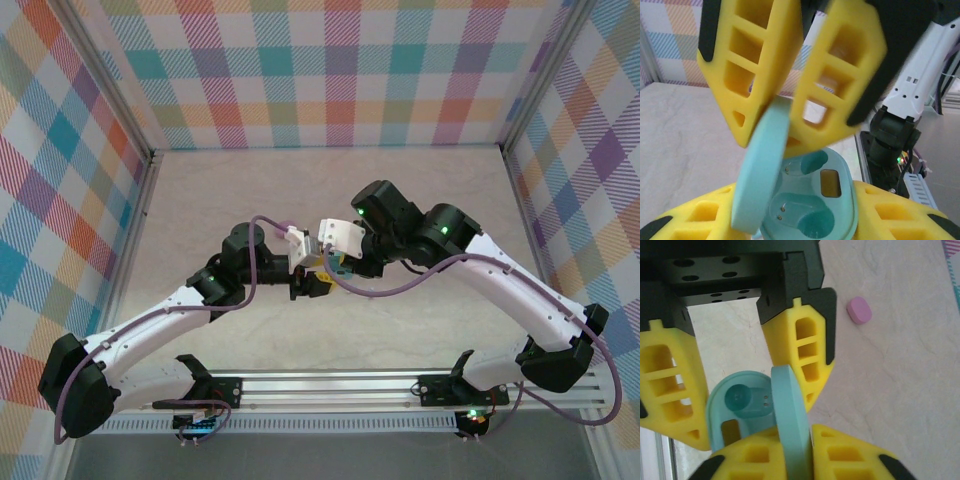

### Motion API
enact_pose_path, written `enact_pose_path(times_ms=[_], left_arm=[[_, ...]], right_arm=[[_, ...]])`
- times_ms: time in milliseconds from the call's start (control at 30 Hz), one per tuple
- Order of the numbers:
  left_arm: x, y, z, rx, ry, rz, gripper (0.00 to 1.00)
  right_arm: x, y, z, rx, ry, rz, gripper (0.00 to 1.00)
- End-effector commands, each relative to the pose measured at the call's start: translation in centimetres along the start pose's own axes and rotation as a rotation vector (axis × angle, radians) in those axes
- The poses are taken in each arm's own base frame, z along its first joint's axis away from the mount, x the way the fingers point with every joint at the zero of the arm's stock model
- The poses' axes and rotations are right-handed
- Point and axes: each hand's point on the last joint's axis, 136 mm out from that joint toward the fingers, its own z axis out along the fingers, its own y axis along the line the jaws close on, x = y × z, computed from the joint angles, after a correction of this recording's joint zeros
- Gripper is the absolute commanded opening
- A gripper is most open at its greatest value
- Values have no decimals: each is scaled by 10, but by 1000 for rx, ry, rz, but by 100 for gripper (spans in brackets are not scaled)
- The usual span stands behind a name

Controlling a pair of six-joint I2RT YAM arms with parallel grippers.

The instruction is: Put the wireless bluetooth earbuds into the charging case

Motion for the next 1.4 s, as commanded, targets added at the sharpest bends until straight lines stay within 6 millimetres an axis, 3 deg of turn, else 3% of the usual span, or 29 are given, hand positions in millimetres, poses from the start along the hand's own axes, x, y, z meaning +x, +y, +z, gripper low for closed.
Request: enact_pose_path(times_ms=[0,100,267,333,633,900,1367], left_arm=[[-2,-13,-5,41,-4,56,47],[-3,-12,-7,24,-5,60,54],[-9,0,-9,-56,-44,7,87],[-10,4,-9,-73,-59,-20,90],[-19,5,-2,-37,-112,-107,80],[-7,6,1,-35,-80,-120,80],[-10,0,-4,-22,-88,-63,46]], right_arm=[[-14,-12,-9,49,-54,22,9],[-14,-9,-11,44,-76,9,3],[-16,-9,-14,62,-107,11,0],[-15,-12,-14,85,-108,12,0],[-12,-15,-9,137,-80,-13,0],[-14,-18,-16,158,-104,0,0],[-17,-8,-18,105,-126,-5,1]])
